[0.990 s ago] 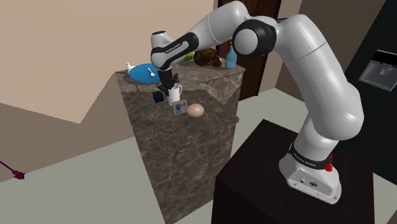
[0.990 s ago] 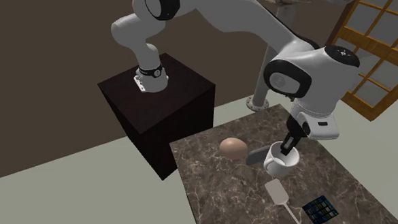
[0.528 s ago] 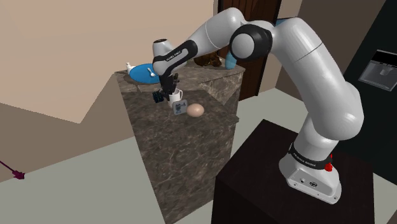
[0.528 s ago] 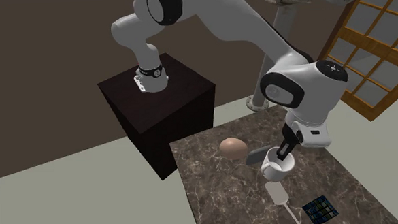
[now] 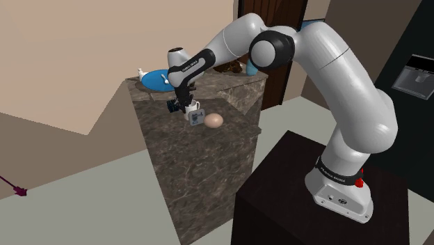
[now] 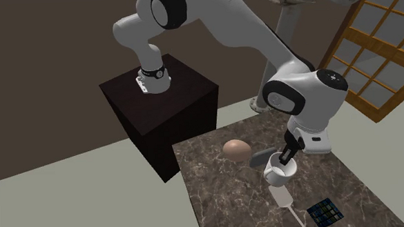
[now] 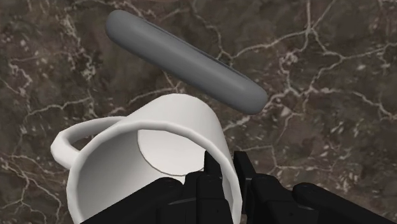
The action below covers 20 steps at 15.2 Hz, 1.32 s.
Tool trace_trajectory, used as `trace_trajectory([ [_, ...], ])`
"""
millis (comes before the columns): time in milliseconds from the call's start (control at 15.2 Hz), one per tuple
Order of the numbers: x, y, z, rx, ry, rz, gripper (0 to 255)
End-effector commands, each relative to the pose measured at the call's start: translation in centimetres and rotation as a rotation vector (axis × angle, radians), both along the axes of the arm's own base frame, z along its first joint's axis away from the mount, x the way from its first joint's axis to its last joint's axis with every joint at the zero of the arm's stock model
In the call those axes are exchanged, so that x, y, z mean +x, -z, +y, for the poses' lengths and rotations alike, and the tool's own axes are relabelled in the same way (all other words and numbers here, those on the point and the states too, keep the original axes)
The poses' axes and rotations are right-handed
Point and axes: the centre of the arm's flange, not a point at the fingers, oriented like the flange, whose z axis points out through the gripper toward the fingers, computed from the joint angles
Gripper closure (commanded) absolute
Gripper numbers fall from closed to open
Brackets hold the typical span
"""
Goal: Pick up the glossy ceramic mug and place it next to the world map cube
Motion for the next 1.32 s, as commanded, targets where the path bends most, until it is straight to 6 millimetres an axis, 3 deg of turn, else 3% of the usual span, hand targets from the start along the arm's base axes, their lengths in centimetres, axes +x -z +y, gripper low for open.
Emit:
trace_trajectory([
  [0, 0.0, 0.0, 0.0, 0.0, 0.0, -0.001, 255],
  [132, 0.0, 0.0, 0.0, 0.0, 0.0, -0.001, 255],
  [198, 0.0, 0.0, 0.0, 0.0, 0.0, -0.001, 0],
  [528, 0.0, 0.0, 0.0, 0.0, 0.0, -0.001, 0],
  [792, -0.2, -5.0, 0.3, 0.0, 0.0, -0.001, 0],
  [1254, -0.2, -5.0, 0.3, 0.0, 0.0, -0.001, 0],
])
